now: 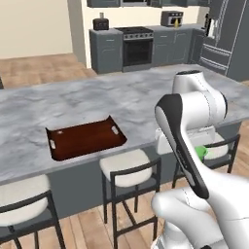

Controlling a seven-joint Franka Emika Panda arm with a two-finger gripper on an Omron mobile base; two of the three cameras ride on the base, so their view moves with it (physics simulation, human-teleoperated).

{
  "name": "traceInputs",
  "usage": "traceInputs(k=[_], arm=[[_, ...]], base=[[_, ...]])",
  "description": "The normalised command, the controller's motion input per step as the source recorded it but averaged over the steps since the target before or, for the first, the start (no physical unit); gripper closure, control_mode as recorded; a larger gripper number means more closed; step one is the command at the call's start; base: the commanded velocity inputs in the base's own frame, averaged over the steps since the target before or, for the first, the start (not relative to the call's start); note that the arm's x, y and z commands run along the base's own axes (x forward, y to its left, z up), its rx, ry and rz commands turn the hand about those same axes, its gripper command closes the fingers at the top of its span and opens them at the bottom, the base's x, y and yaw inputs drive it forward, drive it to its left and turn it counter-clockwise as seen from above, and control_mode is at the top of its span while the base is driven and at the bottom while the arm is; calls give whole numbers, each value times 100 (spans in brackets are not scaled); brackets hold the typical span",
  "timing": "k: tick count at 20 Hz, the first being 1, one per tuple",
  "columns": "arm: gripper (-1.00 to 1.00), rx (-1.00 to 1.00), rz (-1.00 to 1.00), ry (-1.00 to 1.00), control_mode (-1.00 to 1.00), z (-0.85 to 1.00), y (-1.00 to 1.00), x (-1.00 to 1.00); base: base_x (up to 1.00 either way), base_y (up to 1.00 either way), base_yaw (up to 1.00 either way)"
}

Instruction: There is a tray on the dining counter. Grab the cup, mug, and pitcher and place them on the tray. The pitcher may be placed next to the tray if it cannot fit the tray.

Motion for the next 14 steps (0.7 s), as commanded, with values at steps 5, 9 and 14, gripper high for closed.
traceInputs(k=[5, 9, 14], arm=[[100, 0, 0, 0, 100, 0, 0, 0], [100, 0, 0, 0, 100, 0, 0, 0], [100, 0, 0, 0, 100, 0, 0, 0]], base=[[35, 83, 0], [100, 8, 5], [100, 55, 6]])
